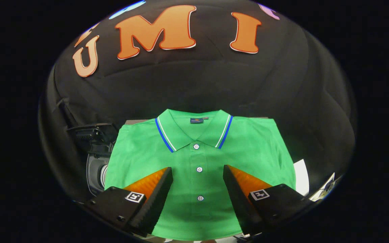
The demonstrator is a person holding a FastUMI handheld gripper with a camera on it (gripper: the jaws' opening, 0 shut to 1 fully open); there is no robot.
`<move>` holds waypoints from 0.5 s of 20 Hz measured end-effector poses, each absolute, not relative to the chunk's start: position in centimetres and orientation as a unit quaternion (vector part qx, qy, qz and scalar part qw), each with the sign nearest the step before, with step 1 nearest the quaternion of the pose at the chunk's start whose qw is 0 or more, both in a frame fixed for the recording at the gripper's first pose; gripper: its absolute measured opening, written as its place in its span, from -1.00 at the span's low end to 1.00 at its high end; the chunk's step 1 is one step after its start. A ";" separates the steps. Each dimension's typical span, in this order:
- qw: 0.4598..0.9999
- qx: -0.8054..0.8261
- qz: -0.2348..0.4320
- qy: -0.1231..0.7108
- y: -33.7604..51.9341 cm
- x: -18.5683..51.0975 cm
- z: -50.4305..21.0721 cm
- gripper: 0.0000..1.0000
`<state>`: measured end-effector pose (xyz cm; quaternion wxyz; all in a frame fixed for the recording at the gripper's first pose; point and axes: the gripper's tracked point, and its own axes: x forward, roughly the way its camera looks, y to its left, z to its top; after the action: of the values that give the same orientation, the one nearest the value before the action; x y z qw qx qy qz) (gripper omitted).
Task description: Put the clothes into the washing machine and then close the washing machine lid.
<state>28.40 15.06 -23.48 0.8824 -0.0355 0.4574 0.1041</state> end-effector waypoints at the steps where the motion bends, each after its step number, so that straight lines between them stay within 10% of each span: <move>1: 0.878 -0.038 0.101 0.465 14.8 28.4 -24.1 0.96; 7: 0.855 -0.015 0.103 0.508 14.7 28.2 -24.8 1.00; 10: 0.834 -0.022 0.114 0.539 15.5 27.6 -24.7 0.59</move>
<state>27.61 15.55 -24.66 0.8341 -0.0225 0.5392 0.1139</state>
